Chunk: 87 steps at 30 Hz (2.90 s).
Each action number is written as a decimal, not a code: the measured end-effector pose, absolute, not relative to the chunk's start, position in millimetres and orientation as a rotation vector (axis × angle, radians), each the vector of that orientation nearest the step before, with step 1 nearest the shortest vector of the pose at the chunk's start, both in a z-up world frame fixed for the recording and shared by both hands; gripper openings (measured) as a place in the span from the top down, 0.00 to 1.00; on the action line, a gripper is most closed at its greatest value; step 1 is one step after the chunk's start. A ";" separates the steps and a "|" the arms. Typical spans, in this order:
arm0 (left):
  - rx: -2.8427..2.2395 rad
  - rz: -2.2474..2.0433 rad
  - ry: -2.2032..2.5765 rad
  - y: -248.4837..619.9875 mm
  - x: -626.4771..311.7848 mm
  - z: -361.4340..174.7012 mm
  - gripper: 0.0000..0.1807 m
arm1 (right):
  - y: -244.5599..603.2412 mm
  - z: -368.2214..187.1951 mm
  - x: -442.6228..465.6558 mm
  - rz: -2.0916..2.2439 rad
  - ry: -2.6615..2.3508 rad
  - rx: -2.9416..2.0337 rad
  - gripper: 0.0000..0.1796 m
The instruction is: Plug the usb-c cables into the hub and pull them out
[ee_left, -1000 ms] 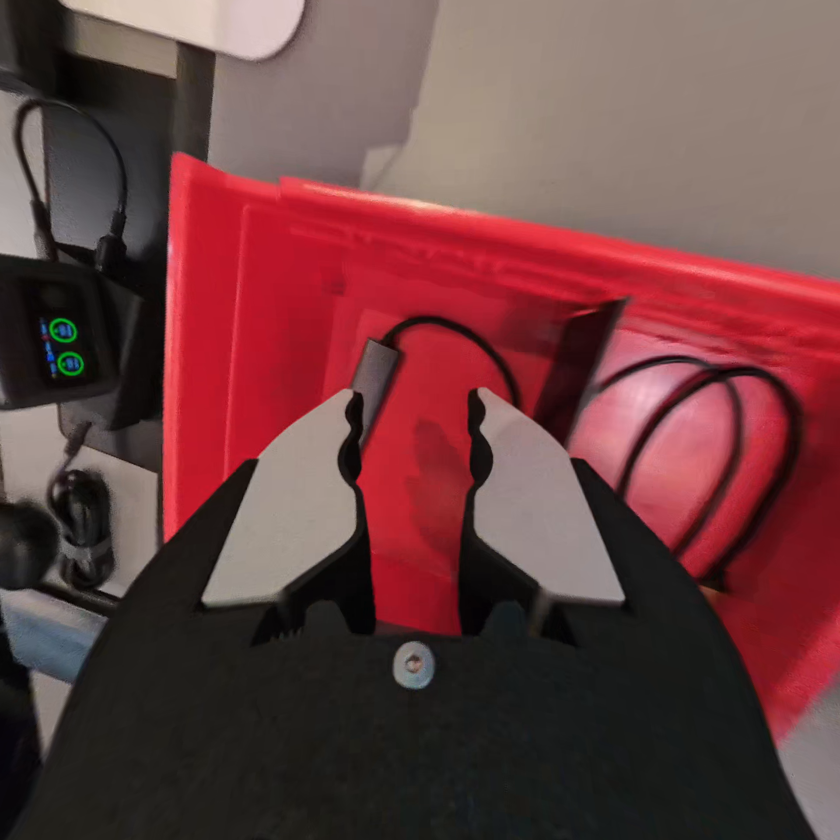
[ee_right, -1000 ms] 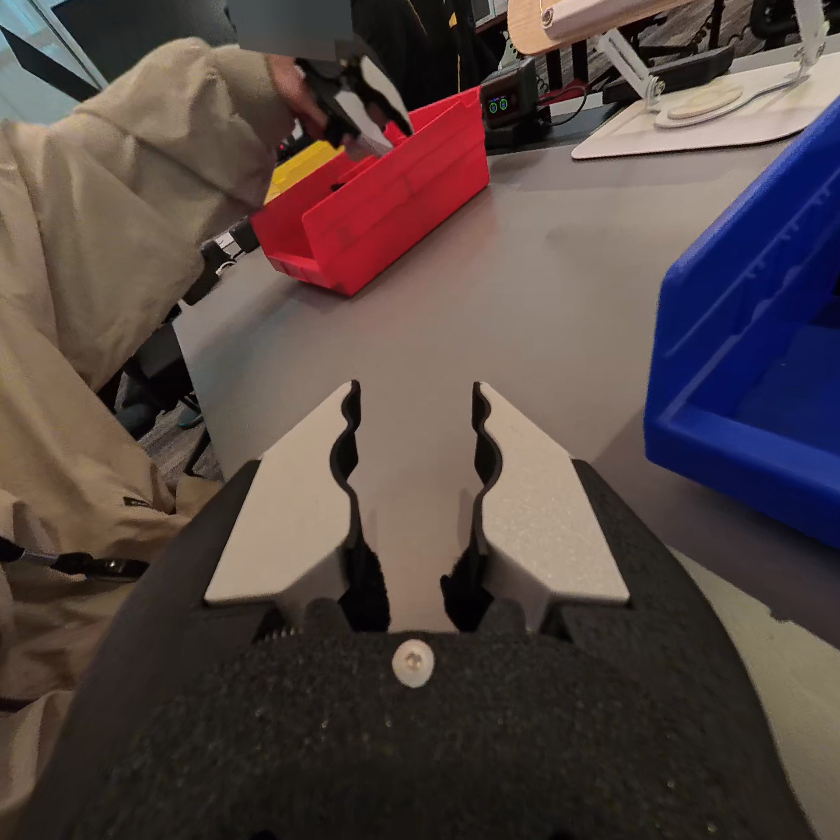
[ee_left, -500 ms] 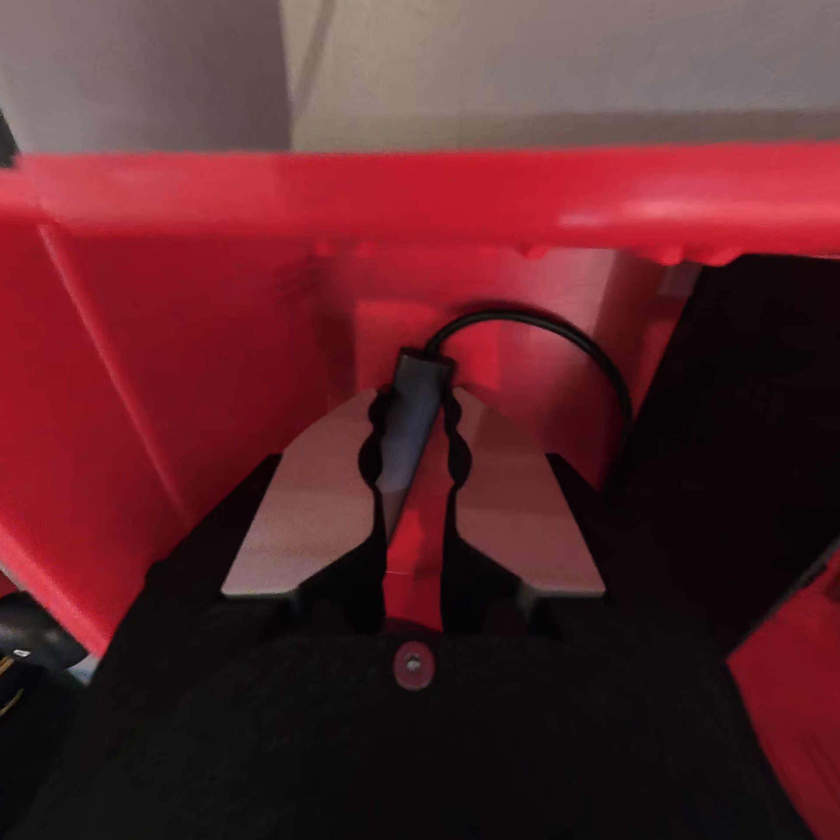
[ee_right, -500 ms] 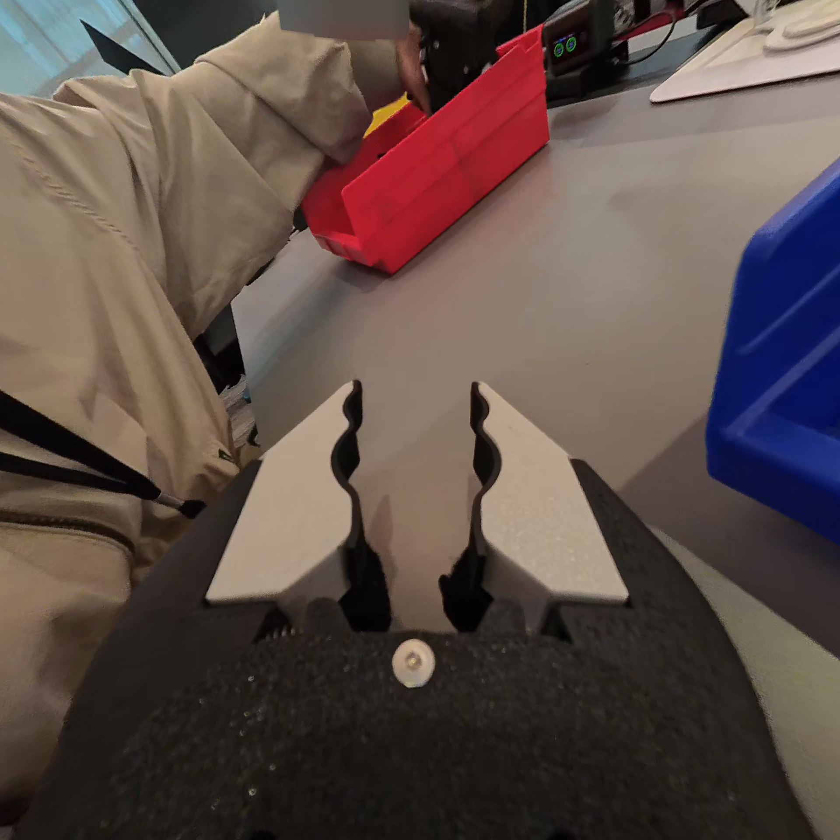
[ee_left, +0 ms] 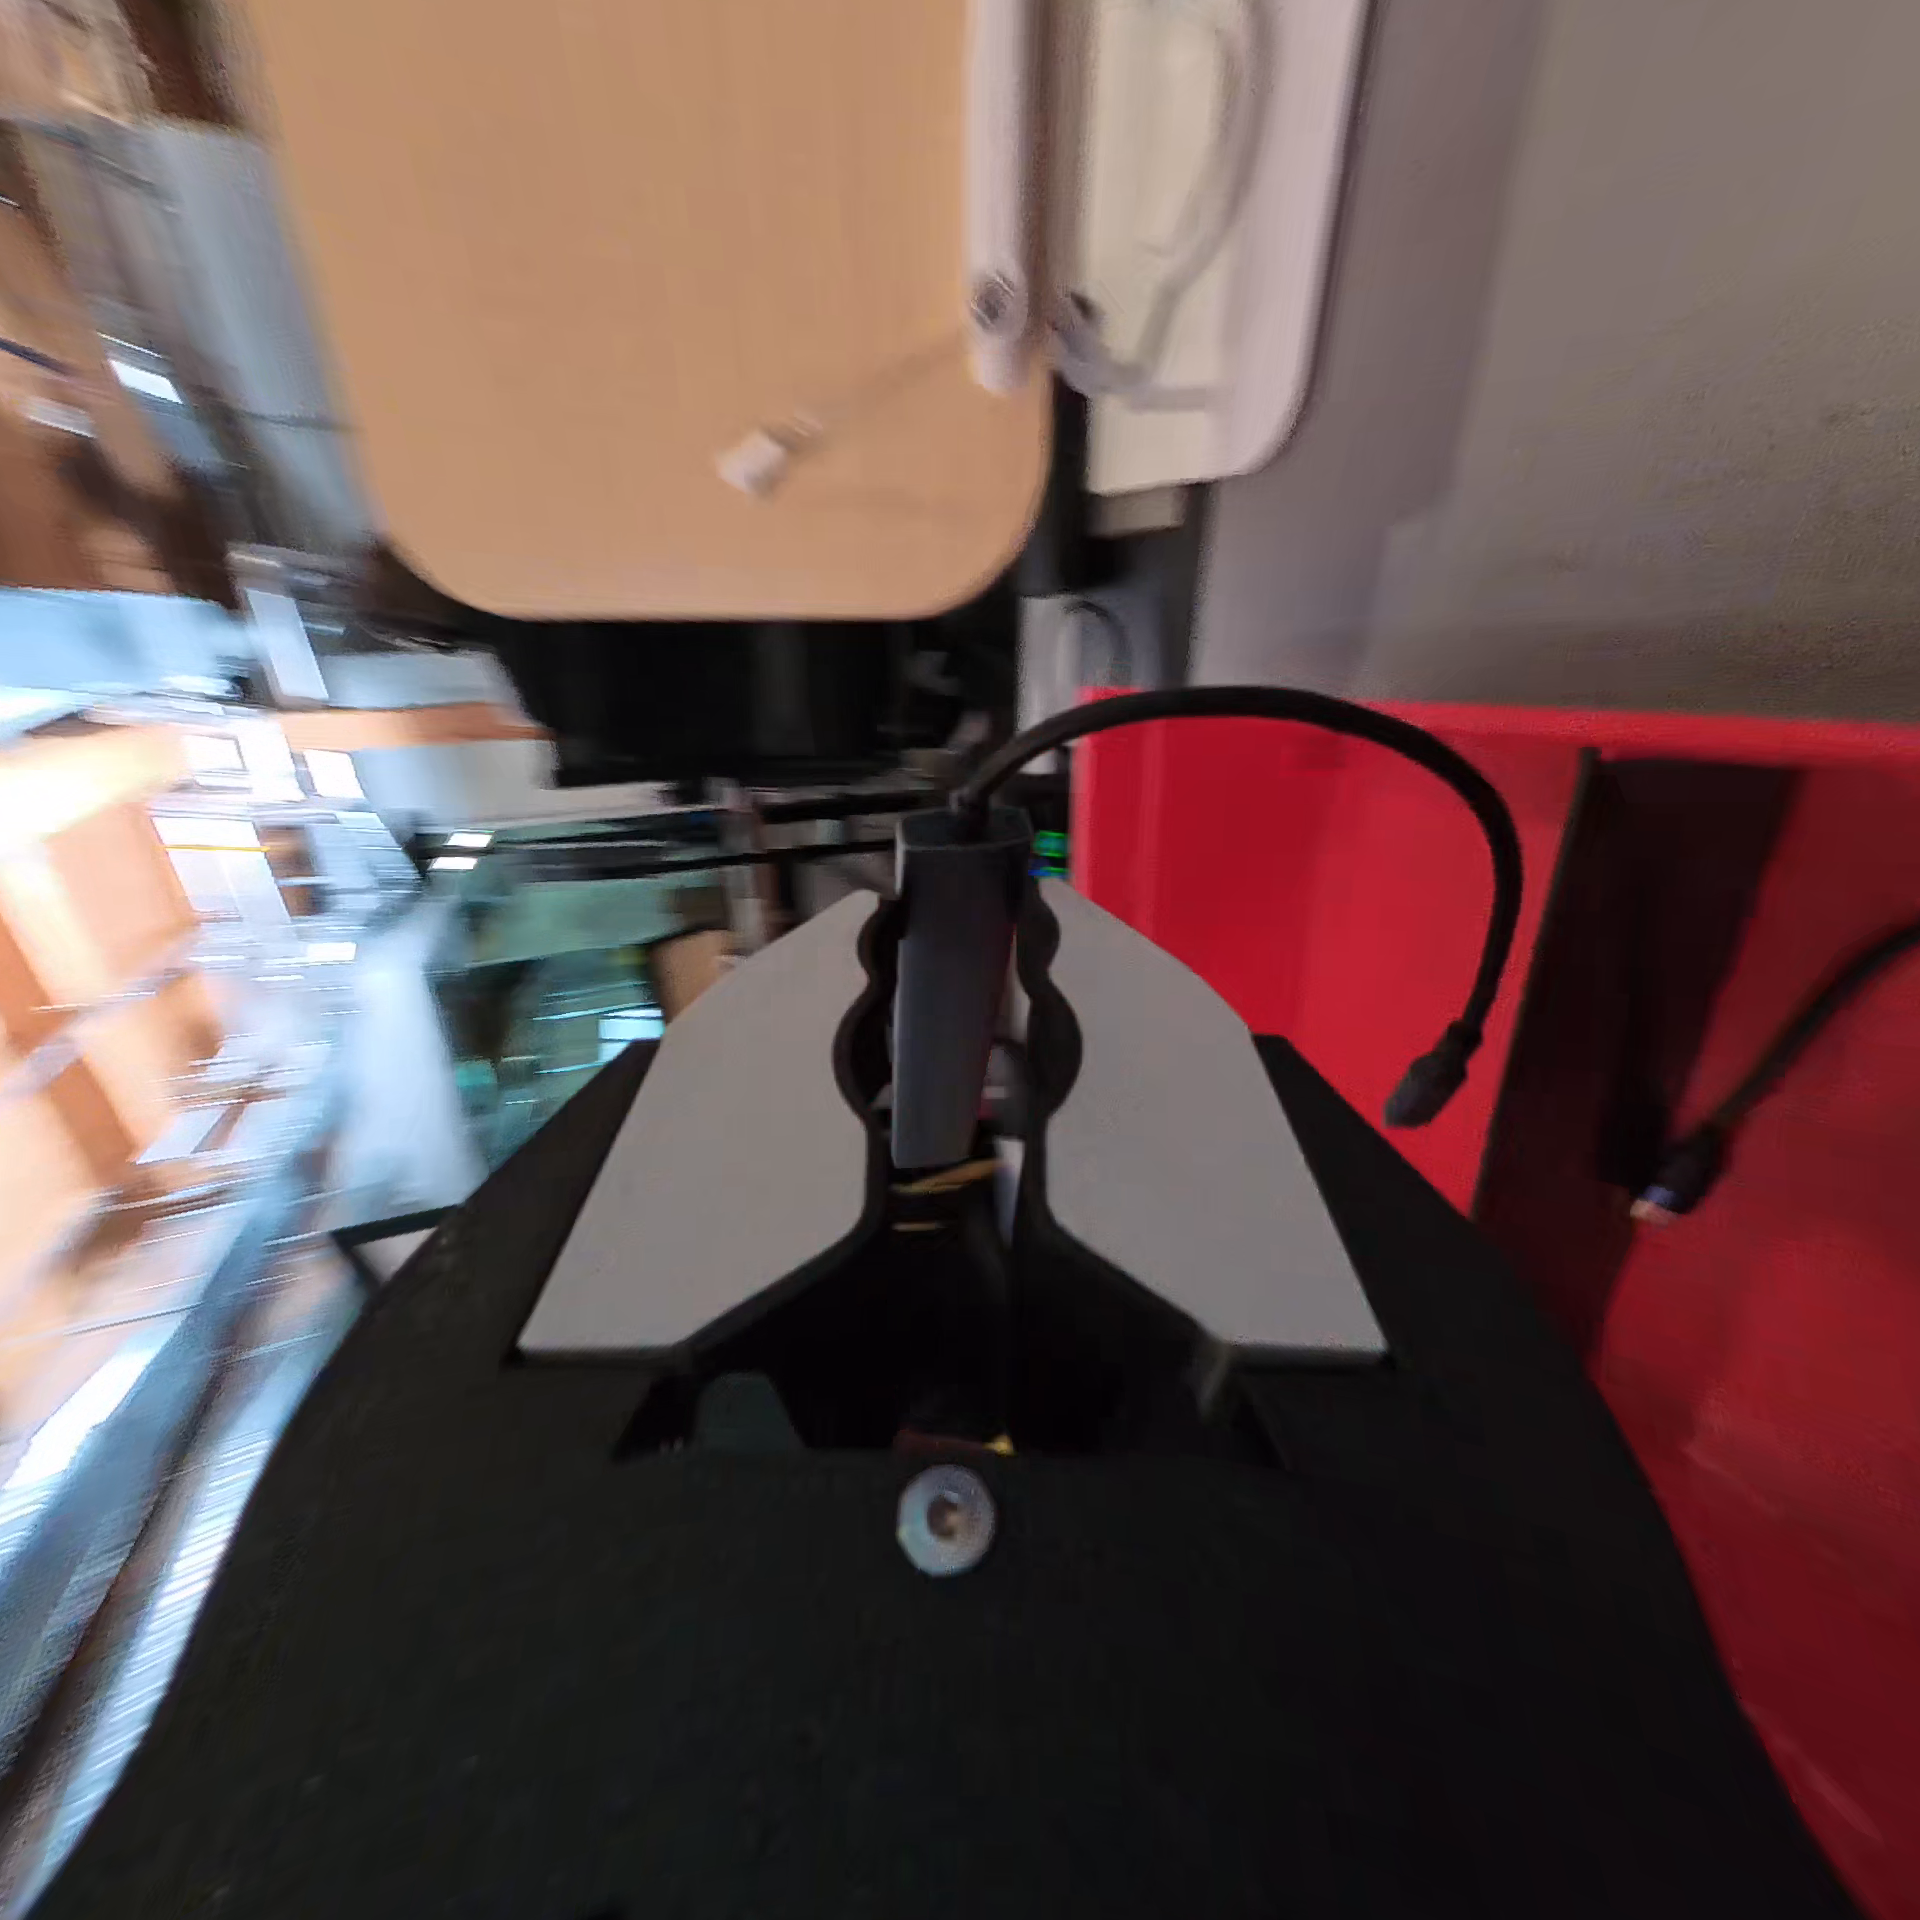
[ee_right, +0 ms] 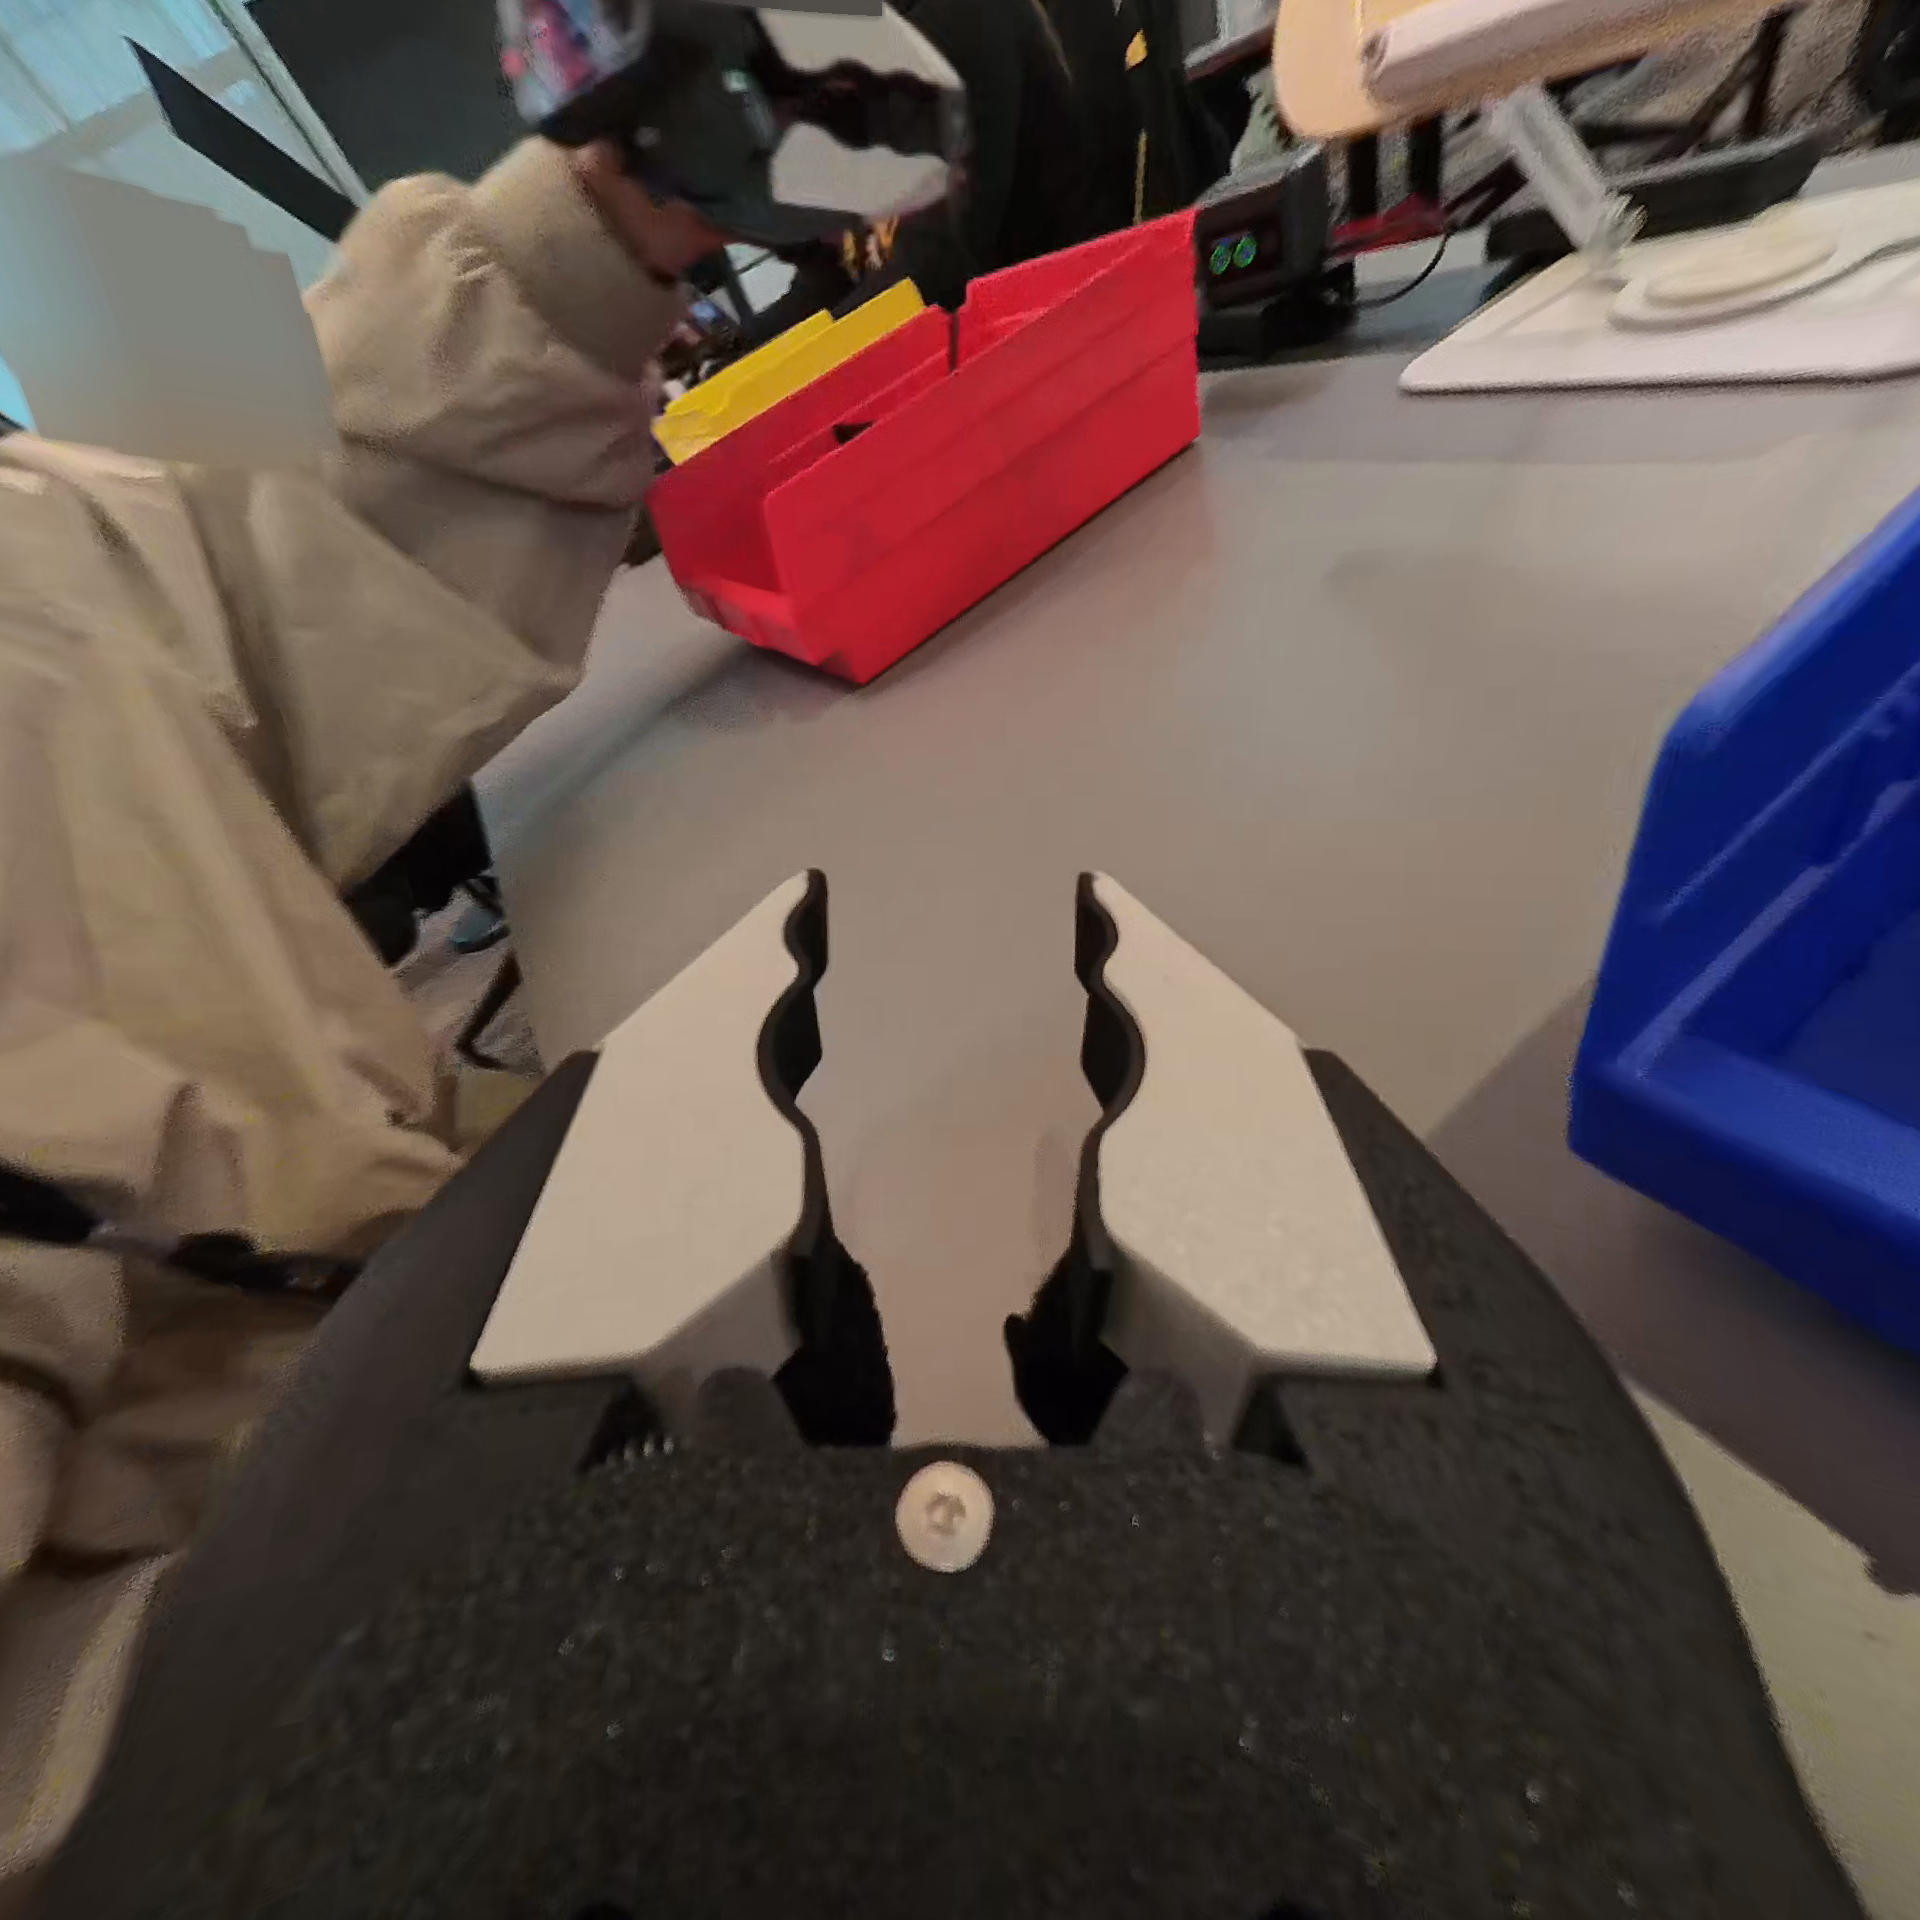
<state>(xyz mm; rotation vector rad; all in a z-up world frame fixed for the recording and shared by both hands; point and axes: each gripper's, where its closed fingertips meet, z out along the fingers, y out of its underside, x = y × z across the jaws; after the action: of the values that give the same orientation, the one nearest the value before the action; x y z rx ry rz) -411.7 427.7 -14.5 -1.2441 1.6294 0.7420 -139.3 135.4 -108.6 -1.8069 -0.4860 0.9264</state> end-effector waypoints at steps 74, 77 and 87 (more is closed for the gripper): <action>-1.333 -1.078 1.237 131.5 -234.5 -62.6 0.89 | 110.2 -43.8 -186.2 0.950 -0.894 -1.274 0.95; -1.333 -1.087 1.241 129.6 -233.0 -64.0 0.89 | 109.6 -44.5 -187.6 0.946 -0.895 -1.271 0.95; -1.340 -1.162 1.223 123.9 -229.4 -63.6 0.89 | 107.1 -36.8 -190.4 0.951 -0.866 -1.233 0.95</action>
<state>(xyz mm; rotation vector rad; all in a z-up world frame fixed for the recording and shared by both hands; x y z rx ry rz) -229.4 123.9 -63.6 -1.3398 1.2228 -1.1617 -190.4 107.1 -36.8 -1.2326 -0.8658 0.9514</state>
